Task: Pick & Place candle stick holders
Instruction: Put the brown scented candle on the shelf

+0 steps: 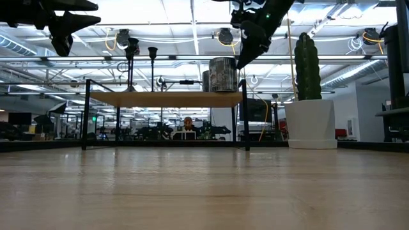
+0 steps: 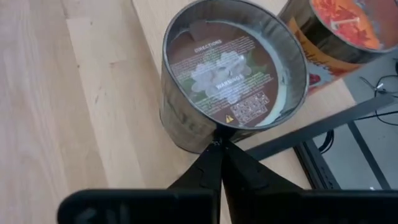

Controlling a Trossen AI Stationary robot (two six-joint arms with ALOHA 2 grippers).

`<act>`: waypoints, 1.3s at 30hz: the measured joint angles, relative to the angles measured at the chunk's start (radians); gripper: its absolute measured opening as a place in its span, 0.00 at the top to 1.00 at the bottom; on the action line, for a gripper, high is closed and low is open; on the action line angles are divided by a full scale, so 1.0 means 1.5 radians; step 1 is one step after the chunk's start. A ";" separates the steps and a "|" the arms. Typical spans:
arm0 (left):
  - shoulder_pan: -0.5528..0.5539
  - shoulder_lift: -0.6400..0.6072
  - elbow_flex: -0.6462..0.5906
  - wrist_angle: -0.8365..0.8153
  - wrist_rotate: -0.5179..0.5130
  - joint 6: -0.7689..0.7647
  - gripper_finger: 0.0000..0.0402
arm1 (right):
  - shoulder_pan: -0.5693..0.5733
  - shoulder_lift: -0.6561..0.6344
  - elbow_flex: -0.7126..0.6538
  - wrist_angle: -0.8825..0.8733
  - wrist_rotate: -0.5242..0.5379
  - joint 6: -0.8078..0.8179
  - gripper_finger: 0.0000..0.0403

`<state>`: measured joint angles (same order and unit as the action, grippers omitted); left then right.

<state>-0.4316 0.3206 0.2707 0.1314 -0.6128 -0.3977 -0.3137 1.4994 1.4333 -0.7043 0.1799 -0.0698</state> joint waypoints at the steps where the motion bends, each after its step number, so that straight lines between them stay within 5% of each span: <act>1: 0.000 0.000 0.000 0.000 0.000 0.000 0.72 | -0.001 0.000 -0.002 0.005 0.000 -0.002 1.00; 39: 0.000 0.000 0.000 0.000 0.000 0.001 0.72 | -0.009 0.057 -0.014 0.205 -0.071 0.004 1.00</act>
<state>-0.4316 0.3210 0.2707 0.1311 -0.6126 -0.3957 -0.3275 1.5849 1.4116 -0.3962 0.0727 -0.0643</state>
